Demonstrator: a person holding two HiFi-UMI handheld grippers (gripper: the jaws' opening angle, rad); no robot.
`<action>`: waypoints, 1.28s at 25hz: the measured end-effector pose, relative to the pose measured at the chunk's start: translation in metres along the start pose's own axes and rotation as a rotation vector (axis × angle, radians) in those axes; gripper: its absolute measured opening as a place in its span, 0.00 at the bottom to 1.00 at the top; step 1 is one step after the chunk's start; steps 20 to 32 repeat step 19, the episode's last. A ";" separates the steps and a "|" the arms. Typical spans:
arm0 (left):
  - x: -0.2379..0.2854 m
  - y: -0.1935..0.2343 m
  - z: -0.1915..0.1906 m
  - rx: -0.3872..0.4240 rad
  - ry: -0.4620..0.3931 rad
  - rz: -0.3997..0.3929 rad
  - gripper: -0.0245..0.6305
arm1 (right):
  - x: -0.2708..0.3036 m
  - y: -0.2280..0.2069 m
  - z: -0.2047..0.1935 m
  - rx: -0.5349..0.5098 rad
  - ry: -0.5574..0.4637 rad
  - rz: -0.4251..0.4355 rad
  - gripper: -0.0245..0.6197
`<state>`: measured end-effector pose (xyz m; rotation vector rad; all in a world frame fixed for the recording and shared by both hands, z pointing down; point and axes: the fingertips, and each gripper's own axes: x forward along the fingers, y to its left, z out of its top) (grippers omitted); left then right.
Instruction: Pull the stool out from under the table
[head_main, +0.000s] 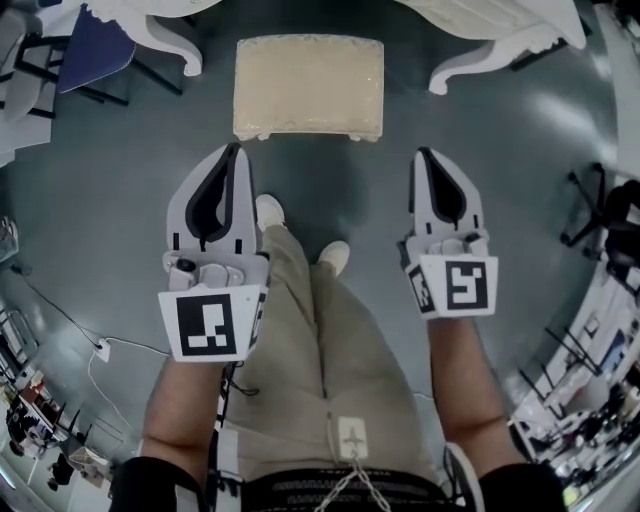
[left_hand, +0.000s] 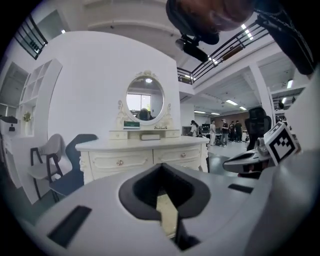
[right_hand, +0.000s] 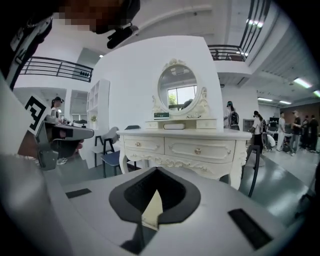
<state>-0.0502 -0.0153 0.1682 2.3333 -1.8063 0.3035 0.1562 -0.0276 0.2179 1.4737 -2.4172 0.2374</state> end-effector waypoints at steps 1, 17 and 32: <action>-0.002 -0.003 0.008 0.020 -0.007 -0.003 0.04 | -0.005 0.002 0.009 -0.004 -0.011 0.005 0.04; -0.012 -0.013 -0.007 0.112 0.044 -0.011 0.04 | -0.020 0.021 0.018 0.024 -0.014 0.046 0.04; -0.014 -0.012 -0.009 0.120 0.045 -0.009 0.04 | -0.020 0.022 0.016 0.029 -0.008 0.046 0.04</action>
